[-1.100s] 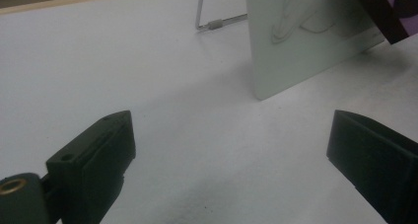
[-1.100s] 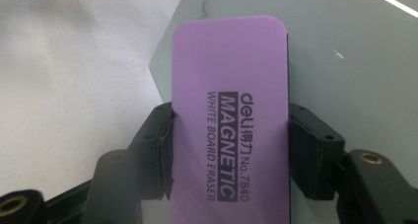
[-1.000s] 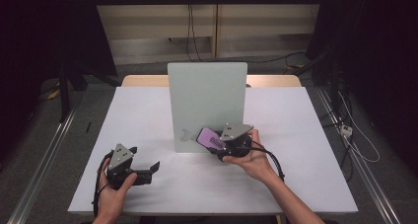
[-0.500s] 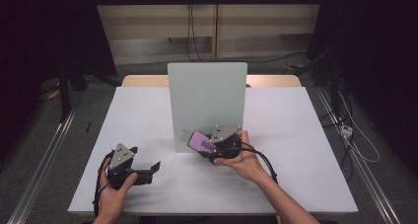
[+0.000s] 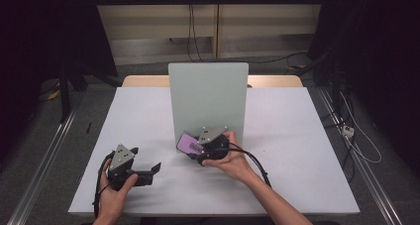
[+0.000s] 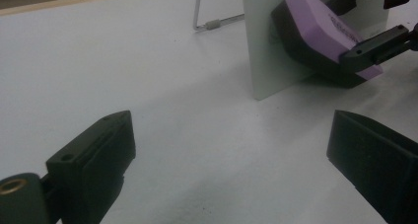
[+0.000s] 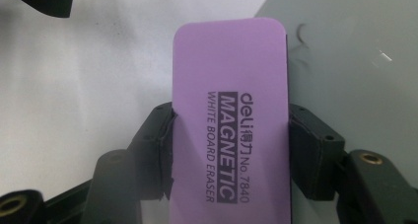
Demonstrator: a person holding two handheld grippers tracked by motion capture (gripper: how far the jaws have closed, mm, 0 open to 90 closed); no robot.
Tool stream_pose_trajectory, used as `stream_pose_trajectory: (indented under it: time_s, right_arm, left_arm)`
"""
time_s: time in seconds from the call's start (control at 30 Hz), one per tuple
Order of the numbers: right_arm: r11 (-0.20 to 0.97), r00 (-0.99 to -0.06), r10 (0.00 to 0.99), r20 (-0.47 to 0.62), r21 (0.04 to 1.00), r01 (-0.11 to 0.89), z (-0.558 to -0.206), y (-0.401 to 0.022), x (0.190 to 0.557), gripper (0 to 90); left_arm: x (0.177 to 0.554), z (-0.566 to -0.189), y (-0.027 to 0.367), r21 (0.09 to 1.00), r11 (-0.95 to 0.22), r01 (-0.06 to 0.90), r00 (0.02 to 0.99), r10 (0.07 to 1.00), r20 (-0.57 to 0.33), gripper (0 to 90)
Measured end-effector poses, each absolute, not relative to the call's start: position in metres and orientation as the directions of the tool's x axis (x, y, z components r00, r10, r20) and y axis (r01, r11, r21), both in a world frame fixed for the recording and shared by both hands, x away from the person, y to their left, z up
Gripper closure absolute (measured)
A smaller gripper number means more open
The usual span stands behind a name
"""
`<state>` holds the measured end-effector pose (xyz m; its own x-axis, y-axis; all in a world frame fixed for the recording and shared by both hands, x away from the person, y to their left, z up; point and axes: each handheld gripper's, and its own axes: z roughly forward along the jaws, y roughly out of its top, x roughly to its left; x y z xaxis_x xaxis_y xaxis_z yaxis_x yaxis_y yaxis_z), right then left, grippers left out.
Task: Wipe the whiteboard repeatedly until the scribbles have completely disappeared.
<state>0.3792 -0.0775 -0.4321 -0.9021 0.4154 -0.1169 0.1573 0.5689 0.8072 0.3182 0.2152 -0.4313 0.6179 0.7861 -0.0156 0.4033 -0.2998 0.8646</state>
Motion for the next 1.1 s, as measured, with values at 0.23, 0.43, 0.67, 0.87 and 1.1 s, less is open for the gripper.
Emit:
stream_pose_trajectory:
  time_s: [0.23, 0.43, 0.67, 0.87, 1.1]
  right_arm:
    - [0.573, -0.904, 0.407, -0.128, 0.807, 0.144, -0.431, -0.070, 0.381, 41.5]
    - [0.528, -0.879, 0.455, -0.142, 0.838, 0.137, -0.412, -0.084, 0.383, 41.5]
    - [0.483, -0.840, 0.515, -0.171, 0.867, 0.119, -0.381, -0.106, 0.389, 41.5]
    - [0.480, -0.832, 0.523, -0.182, 0.870, 0.111, -0.375, -0.108, 0.390, 41.5]
    - [0.503, -0.850, 0.493, -0.186, 0.858, 0.104, -0.382, -0.090, 0.391, 41.4]
  left_arm:
    - [0.318, -0.431, 0.216, 0.869, -0.290, 0.400, 0.616, 0.787, -0.021, 4.4]
    - [0.317, -0.431, 0.218, 0.866, -0.294, 0.404, 0.613, 0.790, -0.018, 4.4]
    - [0.318, -0.431, 0.217, 0.865, -0.299, 0.403, 0.617, 0.787, -0.015, 4.4]
    - [0.318, -0.431, 0.216, 0.866, -0.297, 0.402, 0.619, 0.785, -0.018, 4.4]
    - [0.318, -0.431, 0.215, 0.864, -0.302, 0.404, 0.620, 0.784, -0.016, 4.4]
